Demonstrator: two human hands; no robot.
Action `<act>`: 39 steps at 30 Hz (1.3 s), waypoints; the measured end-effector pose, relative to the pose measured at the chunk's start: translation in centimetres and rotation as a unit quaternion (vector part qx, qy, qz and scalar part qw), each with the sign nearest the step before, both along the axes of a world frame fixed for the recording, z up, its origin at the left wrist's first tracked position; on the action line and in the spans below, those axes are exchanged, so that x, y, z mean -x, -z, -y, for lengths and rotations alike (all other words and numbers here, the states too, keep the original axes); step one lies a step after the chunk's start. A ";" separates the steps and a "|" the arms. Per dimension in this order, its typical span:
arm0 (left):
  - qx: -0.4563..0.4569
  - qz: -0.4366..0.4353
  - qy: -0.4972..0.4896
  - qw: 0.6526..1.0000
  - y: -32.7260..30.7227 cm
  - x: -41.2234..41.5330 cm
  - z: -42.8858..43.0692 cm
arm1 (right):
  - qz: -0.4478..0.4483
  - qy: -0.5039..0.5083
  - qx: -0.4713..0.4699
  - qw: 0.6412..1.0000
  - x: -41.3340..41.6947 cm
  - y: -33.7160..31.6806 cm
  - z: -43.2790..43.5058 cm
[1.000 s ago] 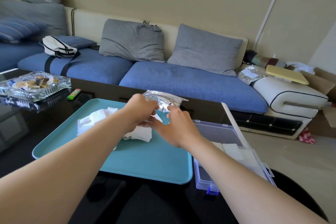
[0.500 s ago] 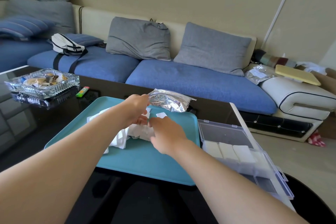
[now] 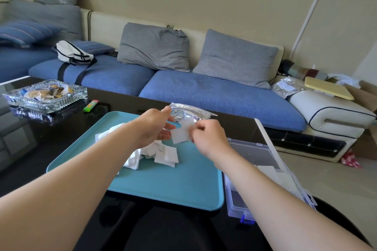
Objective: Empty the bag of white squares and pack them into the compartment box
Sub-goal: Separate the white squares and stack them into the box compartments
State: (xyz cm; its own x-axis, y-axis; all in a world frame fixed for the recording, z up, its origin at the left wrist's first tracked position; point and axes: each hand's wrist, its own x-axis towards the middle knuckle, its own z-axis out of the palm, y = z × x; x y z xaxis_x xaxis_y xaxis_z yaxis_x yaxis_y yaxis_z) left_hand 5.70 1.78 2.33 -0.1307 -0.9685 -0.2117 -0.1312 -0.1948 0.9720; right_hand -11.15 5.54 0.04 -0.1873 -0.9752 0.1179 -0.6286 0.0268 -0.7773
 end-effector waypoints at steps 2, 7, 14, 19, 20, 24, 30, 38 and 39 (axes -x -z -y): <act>-0.035 -0.058 0.026 0.997 -0.5 0.5 -0.8 | 0.119 -0.005 0.004 0.993 0.3 -0.7 -0.1; -0.080 -0.089 0.148 0.982 -1.1 1.5 -2.1 | 0.098 -0.083 0.095 0.987 1.3 -1.6 -1.5; -0.072 -0.057 0.263 0.960 -0.9 2.4 -2.4 | 0.016 -0.090 0.152 0.984 3.0 -1.8 -2.3; -0.043 0.000 0.298 0.953 -0.4 2.3 -2.2 | -0.001 -0.078 0.158 0.984 3.8 -1.6 -2.1; -0.050 0.000 0.296 0.954 -0.2 2.2 -2.1 | -0.004 -0.061 0.167 0.984 3.8 -1.6 -2.0; -0.071 -0.050 0.228 0.970 0.0 2.7 -1.9 | 0.126 0.062 0.155 0.978 3.5 -2.0 -1.6; -0.051 -0.170 0.163 0.971 -0.7 3.4 -2.3 | 0.326 0.044 -0.053 0.943 1.5 -3.0 -2.4; -0.049 -0.163 0.156 0.973 -1.1 3.8 -2.8 | 0.212 0.080 -0.061 0.972 0.4 -2.2 -2.0; -0.050 -0.147 0.145 0.977 -1.1 3.8 -2.8 | 0.170 0.072 -0.051 0.981 0.3 -2.0 -2.0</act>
